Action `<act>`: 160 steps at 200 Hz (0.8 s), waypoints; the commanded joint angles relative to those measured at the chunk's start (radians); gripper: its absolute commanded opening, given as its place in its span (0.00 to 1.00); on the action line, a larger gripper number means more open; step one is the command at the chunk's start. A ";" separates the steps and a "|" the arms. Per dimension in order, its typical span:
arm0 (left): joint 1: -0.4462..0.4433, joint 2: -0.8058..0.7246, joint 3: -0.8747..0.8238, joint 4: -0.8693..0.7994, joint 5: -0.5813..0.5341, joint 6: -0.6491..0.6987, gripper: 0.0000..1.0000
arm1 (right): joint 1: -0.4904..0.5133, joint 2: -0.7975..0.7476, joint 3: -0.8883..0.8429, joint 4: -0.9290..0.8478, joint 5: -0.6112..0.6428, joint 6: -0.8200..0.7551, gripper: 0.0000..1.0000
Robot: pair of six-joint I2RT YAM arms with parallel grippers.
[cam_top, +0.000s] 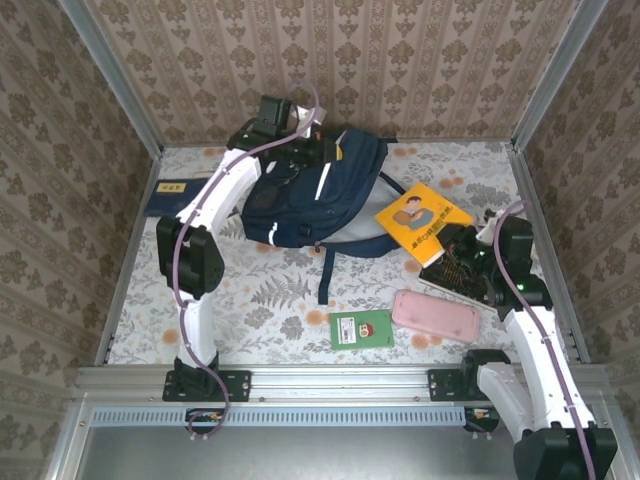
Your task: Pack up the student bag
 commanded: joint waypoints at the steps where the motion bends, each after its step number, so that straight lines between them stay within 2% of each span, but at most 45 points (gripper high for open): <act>1: 0.025 -0.083 0.036 0.073 0.156 -0.021 0.00 | 0.035 0.021 0.056 0.164 -0.117 0.001 0.00; 32: 0.028 -0.090 0.037 0.087 0.219 -0.023 0.00 | 0.079 0.139 0.069 0.292 -0.210 0.037 0.00; 50: 0.028 -0.101 0.025 0.103 0.240 -0.031 0.00 | 0.122 0.227 0.093 0.335 -0.215 0.054 0.00; 76: 0.028 -0.115 0.008 0.141 0.264 -0.054 0.00 | 0.181 0.340 0.117 0.440 -0.170 0.080 0.00; 110: 0.031 -0.124 -0.003 0.193 0.293 -0.097 0.00 | 0.272 0.555 0.236 0.480 -0.108 0.055 0.00; 134: 0.031 -0.132 -0.014 0.244 0.311 -0.135 0.00 | 0.341 0.722 0.341 0.469 -0.038 0.055 0.00; 160: 0.036 -0.137 -0.011 0.280 0.326 -0.164 0.00 | 0.418 0.870 0.484 0.337 0.139 0.057 0.05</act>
